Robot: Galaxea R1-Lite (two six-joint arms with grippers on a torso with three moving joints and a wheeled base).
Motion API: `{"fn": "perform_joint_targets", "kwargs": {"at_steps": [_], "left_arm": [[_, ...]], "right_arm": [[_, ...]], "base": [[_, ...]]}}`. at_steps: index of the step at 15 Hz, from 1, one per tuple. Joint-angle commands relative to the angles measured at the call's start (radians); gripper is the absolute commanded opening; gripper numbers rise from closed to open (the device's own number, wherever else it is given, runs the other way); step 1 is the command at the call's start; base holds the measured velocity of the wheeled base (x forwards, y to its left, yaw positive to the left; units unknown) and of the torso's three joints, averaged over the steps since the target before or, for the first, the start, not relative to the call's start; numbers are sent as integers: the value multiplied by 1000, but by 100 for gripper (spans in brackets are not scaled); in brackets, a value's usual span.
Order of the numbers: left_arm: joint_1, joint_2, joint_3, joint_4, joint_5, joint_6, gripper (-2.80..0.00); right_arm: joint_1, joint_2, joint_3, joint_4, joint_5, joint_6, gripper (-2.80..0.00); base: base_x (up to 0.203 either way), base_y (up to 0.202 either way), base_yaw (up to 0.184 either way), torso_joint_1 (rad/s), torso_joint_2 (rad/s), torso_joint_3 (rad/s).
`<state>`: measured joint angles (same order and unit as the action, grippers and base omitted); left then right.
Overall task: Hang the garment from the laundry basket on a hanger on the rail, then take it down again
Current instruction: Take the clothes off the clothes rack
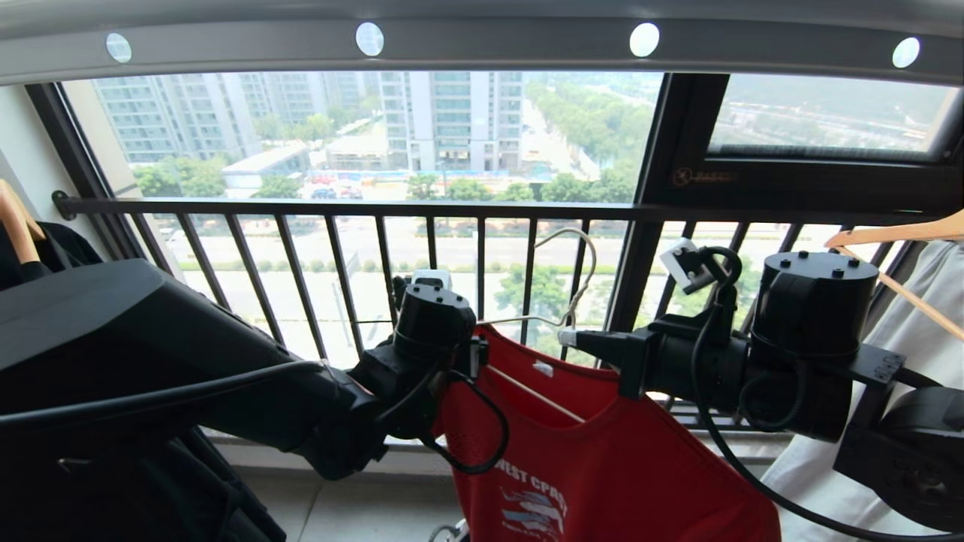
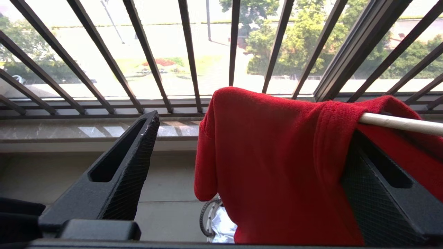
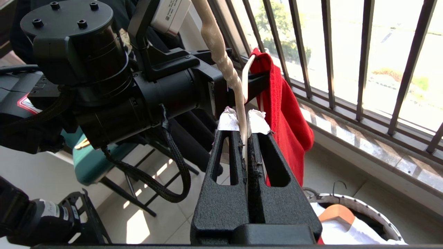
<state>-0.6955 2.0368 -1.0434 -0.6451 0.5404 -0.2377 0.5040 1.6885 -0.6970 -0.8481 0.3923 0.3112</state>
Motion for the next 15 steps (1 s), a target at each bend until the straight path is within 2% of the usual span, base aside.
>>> {"fn": "perform_joint_targets", "kwargs": {"at_steps": [1,3,4,15], "left_arm": [[2,-4,0,-4,4,-2,0],[2,-4,0,-4,5,-2,0],[2,-6,0,-4,6,0,-280],[5,-21,3,-4,6,0,-280]], "right_arm": [[-1,0,-6,-5,0,2,-280],[-1,0,-7,-6,-12,2,-280],[-1,0,-7,-6,-13,2,-280],[-31,38,-26,-6,-23,1,-280]], "base": [[0,0,0,0,0,0],[0,0,0,0,0,0],[0,0,0,0,0,0],[0,0,0,0,0,0]]}}
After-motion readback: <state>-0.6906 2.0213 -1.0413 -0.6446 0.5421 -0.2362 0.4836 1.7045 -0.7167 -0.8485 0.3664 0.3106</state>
